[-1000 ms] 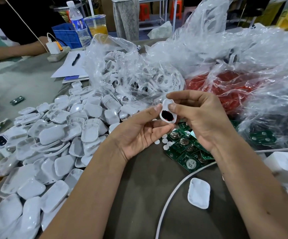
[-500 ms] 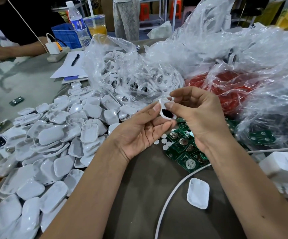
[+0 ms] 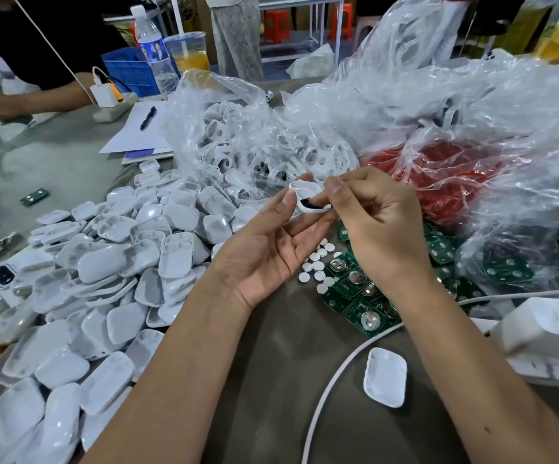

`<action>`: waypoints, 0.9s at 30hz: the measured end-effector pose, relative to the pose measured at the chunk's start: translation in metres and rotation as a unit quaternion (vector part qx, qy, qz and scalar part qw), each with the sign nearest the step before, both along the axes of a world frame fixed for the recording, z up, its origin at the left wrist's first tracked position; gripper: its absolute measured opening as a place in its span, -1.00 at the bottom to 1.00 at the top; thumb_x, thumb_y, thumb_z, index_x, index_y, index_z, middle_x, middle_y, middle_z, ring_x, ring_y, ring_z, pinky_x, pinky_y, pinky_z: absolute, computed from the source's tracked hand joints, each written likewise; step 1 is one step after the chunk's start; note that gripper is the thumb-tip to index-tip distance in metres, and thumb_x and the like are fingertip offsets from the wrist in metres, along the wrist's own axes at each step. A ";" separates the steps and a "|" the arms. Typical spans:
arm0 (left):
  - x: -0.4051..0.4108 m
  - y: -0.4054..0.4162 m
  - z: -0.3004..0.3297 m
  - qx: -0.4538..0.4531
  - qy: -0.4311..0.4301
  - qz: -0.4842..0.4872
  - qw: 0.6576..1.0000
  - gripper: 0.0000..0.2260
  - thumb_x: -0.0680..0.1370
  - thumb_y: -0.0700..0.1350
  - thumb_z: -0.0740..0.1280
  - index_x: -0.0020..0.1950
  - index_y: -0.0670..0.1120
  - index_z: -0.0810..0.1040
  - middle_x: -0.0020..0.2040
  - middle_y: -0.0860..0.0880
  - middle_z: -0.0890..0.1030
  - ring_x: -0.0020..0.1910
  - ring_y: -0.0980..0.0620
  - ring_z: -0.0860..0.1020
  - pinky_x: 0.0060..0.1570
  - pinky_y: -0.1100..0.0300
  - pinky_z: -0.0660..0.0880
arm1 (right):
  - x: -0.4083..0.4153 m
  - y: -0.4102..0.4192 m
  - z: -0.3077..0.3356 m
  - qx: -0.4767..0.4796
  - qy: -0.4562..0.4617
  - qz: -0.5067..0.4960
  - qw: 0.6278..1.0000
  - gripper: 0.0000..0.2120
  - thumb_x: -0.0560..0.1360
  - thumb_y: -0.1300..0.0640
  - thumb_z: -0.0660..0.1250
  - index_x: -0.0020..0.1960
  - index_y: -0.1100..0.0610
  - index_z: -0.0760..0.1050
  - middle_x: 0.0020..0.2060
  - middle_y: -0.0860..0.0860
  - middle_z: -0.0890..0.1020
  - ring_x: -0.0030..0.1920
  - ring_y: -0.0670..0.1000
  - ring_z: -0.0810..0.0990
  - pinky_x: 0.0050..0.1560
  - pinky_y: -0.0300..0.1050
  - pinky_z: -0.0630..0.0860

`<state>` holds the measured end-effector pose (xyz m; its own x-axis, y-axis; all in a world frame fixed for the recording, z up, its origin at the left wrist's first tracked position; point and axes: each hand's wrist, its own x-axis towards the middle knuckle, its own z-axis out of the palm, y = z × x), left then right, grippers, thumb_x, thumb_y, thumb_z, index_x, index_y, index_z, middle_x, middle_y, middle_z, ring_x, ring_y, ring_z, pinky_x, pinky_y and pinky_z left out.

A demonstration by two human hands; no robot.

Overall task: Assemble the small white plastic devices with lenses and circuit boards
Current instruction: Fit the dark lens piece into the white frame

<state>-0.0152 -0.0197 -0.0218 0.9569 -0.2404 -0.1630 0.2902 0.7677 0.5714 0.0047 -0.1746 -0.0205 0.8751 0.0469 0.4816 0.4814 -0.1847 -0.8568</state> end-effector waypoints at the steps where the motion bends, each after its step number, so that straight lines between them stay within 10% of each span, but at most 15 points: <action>1: 0.000 0.000 0.000 -0.002 0.001 0.002 1.000 -0.82 0.51 -0.20 0.37 0.11 -0.17 0.54 0.06 -0.35 0.66 -0.05 -0.19 0.73 -0.01 0.07 0.69 | 0.000 0.000 0.000 -0.009 -0.006 -0.002 1.000 -0.80 0.63 -0.01 0.40 -0.12 -0.03 0.74 -0.10 -0.03 0.70 -0.10 -0.04 0.71 -0.15 0.14 0.63; 9: 0.002 0.000 0.000 -0.023 0.001 0.012 1.000 -0.73 0.50 -0.21 0.37 0.20 -0.18 0.52 0.02 -0.30 0.68 -0.08 -0.14 0.74 -0.06 0.10 0.69 | 0.002 0.000 -0.002 -0.027 -0.033 -0.006 0.999 -0.83 0.62 0.05 0.42 -0.08 0.01 0.75 -0.11 -0.08 0.67 -0.07 -0.06 0.68 -0.12 -0.02 0.62; 16: 0.003 -0.001 -0.002 -0.010 -0.017 0.019 1.000 -0.86 0.51 -0.23 0.37 -0.16 -0.16 0.73 0.04 -0.31 0.68 -0.06 -0.14 0.73 -0.04 0.08 0.69 | 0.003 -0.001 -0.003 -0.077 -0.072 -0.030 0.994 -0.82 0.61 0.11 0.44 -0.05 0.19 0.74 -0.11 -0.01 0.68 -0.10 -0.06 0.67 -0.07 -0.03 0.61; 27: 0.001 -0.003 -0.001 -0.013 -0.016 0.022 1.000 -0.72 0.51 -0.23 0.39 0.23 -0.15 0.57 0.12 -0.28 0.63 0.02 -0.16 0.71 -0.05 0.07 0.69 | -0.001 0.002 -0.001 -0.150 -0.077 -0.032 0.985 -0.73 0.67 -0.05 0.32 0.24 0.01 0.69 0.12 -0.01 0.59 0.24 0.00 0.51 0.30 -0.05 0.44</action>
<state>-0.0141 -0.0222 -0.0228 0.9714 -0.2013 -0.1258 0.2370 0.7937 0.5602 0.0035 -0.1725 -0.0218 0.7988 0.1541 0.5815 0.5801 -0.4533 -0.6768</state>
